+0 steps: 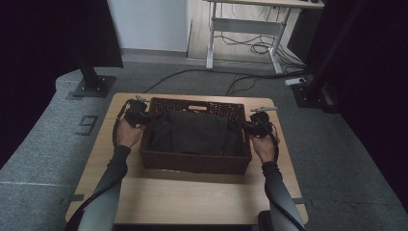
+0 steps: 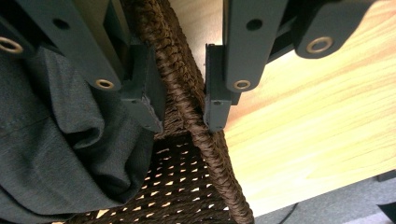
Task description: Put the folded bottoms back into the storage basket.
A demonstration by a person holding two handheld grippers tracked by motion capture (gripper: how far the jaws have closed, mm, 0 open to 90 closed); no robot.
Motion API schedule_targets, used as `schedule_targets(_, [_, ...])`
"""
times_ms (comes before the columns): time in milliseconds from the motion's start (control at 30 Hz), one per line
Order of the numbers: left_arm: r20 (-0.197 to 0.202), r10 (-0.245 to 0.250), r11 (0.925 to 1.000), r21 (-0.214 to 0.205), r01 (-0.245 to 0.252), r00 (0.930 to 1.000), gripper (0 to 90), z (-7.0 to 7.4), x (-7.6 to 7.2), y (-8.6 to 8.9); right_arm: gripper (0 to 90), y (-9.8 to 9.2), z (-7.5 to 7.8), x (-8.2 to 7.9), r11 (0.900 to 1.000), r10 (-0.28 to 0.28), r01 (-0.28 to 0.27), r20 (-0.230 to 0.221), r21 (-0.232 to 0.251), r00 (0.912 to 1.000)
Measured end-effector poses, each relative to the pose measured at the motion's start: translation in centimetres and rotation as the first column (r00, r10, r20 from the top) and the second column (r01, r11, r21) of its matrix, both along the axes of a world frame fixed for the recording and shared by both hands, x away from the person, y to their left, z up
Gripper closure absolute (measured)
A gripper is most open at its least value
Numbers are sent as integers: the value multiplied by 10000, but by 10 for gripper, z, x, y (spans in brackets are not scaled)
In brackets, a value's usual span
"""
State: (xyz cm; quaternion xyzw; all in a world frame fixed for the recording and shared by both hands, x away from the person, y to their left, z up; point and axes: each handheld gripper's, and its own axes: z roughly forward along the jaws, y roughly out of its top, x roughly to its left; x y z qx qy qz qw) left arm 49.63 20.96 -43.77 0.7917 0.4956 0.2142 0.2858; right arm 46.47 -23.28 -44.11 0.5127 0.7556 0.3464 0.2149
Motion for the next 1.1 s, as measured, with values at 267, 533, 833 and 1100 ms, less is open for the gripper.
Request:
schedule_targets(267, [78, -132, 9995, -292, 135, 9999, 682, -1, -39, 4, 728, -5, 0, -25, 9991, 425, -425, 18, 97, 9991])
schedule_targets(533, [50, -142, 9993, -356, 144, 9999, 672, -1, -78, 3, 728, -9, -1, -53, 9973, 734, -734, 79, 67, 9973])
schedule_targets(833, [95, -531, 9984, -194, 533, 9985, 627, -1, -85, 4, 514, -8, 14, -63, 9910, 1340, -1336, 423, -113, 9901])
schedule_targets(1100, [683, -595, 9972, -415, 625, 9959, 518, 1, -87, 7, 356, 34, 22, -57, 9526, 3035, -3043, 614, 44, 9509])
